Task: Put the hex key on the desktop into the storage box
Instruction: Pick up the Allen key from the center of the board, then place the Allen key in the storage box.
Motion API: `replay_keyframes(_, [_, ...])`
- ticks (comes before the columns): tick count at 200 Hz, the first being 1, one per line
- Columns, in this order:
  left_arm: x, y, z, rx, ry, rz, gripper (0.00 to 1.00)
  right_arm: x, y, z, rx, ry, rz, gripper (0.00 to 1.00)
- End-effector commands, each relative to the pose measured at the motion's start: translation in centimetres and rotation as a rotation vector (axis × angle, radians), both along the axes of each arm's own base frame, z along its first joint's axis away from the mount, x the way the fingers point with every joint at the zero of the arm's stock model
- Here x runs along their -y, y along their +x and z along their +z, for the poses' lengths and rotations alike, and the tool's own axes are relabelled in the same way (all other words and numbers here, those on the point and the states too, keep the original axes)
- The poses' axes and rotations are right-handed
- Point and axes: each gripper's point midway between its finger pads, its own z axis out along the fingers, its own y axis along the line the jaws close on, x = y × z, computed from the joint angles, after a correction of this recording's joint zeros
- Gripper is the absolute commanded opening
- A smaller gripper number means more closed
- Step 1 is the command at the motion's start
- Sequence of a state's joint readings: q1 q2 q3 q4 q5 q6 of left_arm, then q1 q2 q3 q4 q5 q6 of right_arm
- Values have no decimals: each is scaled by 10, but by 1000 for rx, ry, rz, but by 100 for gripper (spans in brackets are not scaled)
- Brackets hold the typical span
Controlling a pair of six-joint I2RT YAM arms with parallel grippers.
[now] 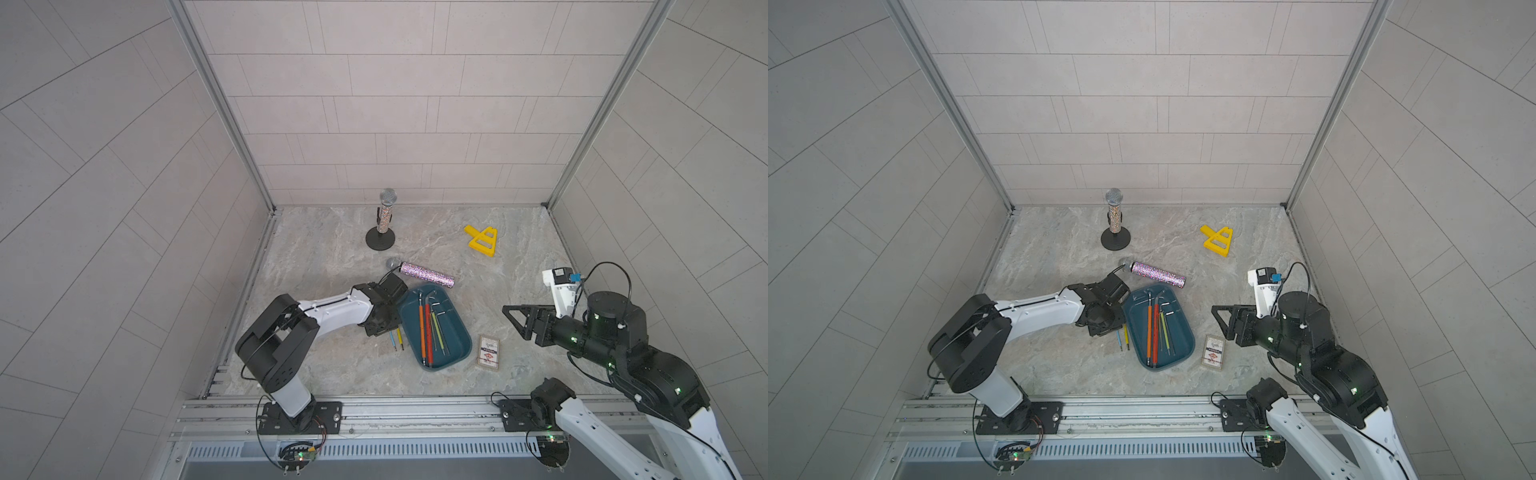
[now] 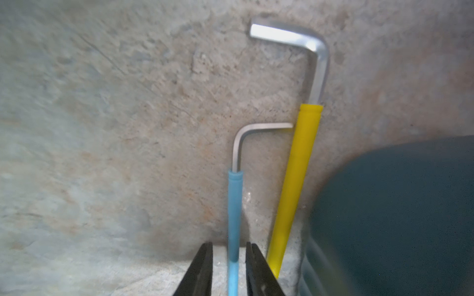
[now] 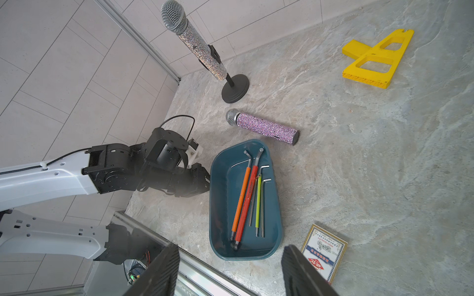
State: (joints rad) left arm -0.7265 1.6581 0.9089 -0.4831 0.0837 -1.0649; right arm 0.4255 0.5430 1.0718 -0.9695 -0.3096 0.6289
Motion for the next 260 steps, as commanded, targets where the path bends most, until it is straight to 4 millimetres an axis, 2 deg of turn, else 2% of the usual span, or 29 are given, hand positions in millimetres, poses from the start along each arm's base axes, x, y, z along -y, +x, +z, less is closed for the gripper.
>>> replay_keyframes(1, [-6,-1,-6,-24,36,-5,30,-1,0,-2,5,-6,7,68])
replay_keyframes(17, [-8,-2,-10,-33,51,-13,29,-1,0,-2,4,-6,7,68])
replay_keyframes(32, [-13,-4,-13,-38,81,-25,22,-1,0,-2,6,-6,7,68])
replay_keyframes(79, [-30,-14,-19,-110,197,-98,22,0,0,-1,9,-7,5,68])
replay_keyframes(145, [-49,-26,-27,-184,262,-153,22,0,0,-2,8,-4,0,68])
replay_keyframes(204, [-50,-24,-37,-246,292,-204,21,1,0,-2,8,-7,0,68])
replay_keyframes(260, [-48,-20,-38,-229,285,-189,6,0,0,-2,11,-6,3,68])
